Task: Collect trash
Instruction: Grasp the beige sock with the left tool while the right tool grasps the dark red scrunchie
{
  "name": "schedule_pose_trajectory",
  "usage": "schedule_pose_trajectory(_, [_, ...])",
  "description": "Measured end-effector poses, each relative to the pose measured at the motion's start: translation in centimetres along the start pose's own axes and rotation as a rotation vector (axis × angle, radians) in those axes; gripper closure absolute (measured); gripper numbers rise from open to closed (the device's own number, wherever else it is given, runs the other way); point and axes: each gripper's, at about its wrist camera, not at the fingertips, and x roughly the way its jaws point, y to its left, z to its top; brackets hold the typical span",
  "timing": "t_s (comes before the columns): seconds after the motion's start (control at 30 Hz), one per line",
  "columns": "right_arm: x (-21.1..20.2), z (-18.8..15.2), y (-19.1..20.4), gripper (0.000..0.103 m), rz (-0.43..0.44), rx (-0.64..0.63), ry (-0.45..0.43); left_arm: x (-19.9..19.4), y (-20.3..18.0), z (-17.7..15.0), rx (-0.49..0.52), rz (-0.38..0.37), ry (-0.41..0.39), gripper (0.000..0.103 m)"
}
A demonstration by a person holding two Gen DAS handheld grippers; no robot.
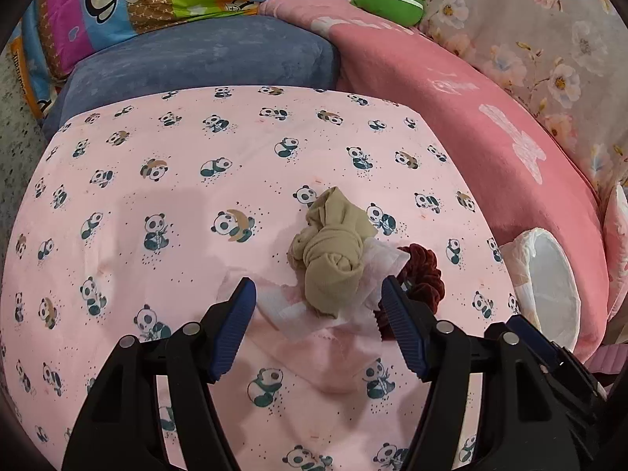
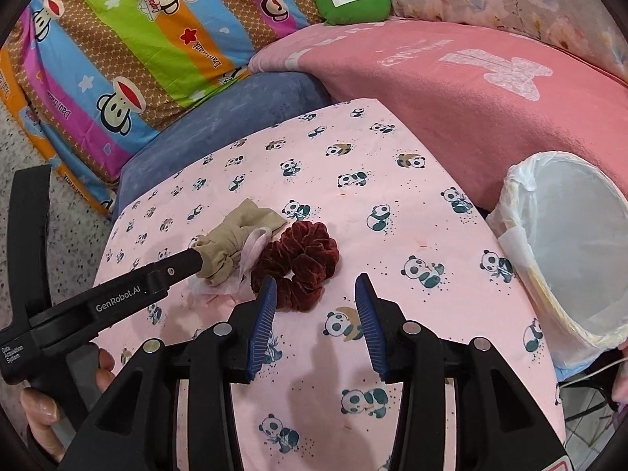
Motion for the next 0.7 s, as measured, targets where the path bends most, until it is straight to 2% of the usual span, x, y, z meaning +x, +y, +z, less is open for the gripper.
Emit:
schedule_pose_trajectory(0.23, [4.2,1.3,0.4,0.06,-0.007,0.001,0.043,2.3,-0.3,1.5,0.016,-0.029,0.015,0.042])
schedule_pose_trajectory(0.27, [5.0,1.4,0.4,0.06,-0.007,0.005,0.055,2.6,-0.3,1.6,0.018,-0.036,0.019,0.049])
schedule_pose_trajectory(0.4, [6.8,1.5,0.1,0.06,-0.01,0.02,0.079,3.4,0.0,1.5,0.014,-0.055,0.044,0.066])
schedule_pose_trajectory(0.5, [8.0,1.1,-0.3,0.061,-0.013,0.033,0.109,3.3,0.2,1.5,0.014,-0.069,0.039,0.069])
schedule_pose_trajectory(0.6, [8.3,0.7,-0.6,0.075,0.005,0.04,0.118,2.9,0.3,1.5,0.014,-0.078,0.032,0.07])
schedule_pose_trajectory(0.7, [8.2,0.4,-0.9,0.085,0.023,0.043,0.119,2.0,0.3,1.4,0.008,-0.083,0.018,0.07])
